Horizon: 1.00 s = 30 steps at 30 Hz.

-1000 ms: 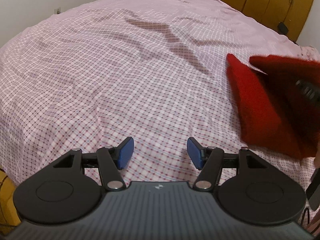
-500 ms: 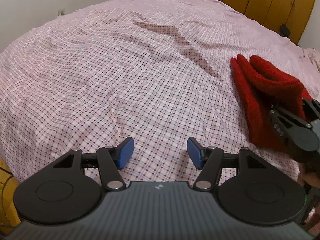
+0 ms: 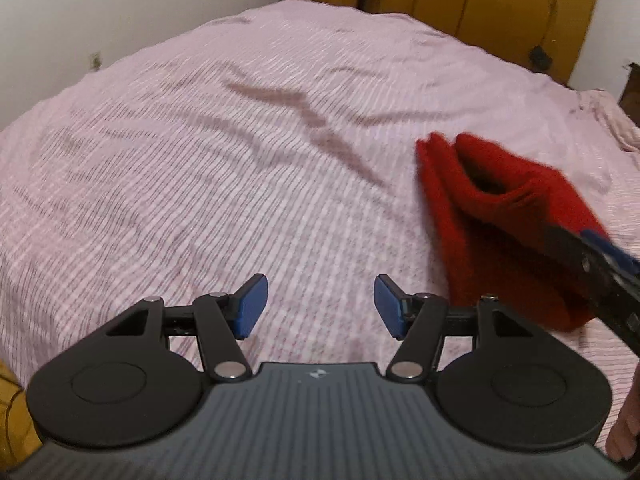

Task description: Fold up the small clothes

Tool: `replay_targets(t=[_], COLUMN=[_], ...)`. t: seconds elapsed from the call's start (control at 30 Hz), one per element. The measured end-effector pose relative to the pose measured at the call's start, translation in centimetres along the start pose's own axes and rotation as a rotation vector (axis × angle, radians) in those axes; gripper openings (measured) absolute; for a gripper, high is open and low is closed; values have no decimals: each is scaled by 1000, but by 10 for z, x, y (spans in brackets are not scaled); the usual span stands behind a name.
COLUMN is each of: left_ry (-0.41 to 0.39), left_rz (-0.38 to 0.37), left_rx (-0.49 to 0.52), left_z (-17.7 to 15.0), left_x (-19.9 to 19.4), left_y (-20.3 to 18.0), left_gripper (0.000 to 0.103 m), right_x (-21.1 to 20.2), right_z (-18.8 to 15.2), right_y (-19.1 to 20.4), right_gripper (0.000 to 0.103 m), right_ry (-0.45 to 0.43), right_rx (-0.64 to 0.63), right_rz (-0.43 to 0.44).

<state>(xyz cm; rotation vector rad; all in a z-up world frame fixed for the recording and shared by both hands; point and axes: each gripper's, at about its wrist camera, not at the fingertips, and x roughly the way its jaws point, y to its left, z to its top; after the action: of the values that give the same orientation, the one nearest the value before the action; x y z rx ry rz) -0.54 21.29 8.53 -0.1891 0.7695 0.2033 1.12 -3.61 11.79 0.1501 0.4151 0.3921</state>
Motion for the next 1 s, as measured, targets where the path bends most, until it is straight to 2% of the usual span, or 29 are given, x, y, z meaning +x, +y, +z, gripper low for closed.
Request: replay_targets(t=[0.23,0.33,0.57,0.67,0.8,1.0], left_ry=[-36,-42,-37,-21,17,18], left_rz=[-83,-122,-171,-180,-206,-231], left_rx=[39,60,124,137,137,160], left_z=[38,55,83,90,94,84], left_x=[-3,2,29,50,80,100], left_y=[-31,-52,-104,-122,-139,-152], left_gripper=[67,67,67,67,67,65], right_x=[-28,-29,-19,-15,-12,3], right_z=[5,5,-12,-21,-28,-26], right_y=[-40,-59,-111,-131,-148,-167], right_gripper=[54,54,56,56,56,56], right_ry=[-63,-89,-63,-41,-21,6], right_rx=[145,202,393,476,508,534], right_rz=[-62,-120,-255,-266,-287,-242])
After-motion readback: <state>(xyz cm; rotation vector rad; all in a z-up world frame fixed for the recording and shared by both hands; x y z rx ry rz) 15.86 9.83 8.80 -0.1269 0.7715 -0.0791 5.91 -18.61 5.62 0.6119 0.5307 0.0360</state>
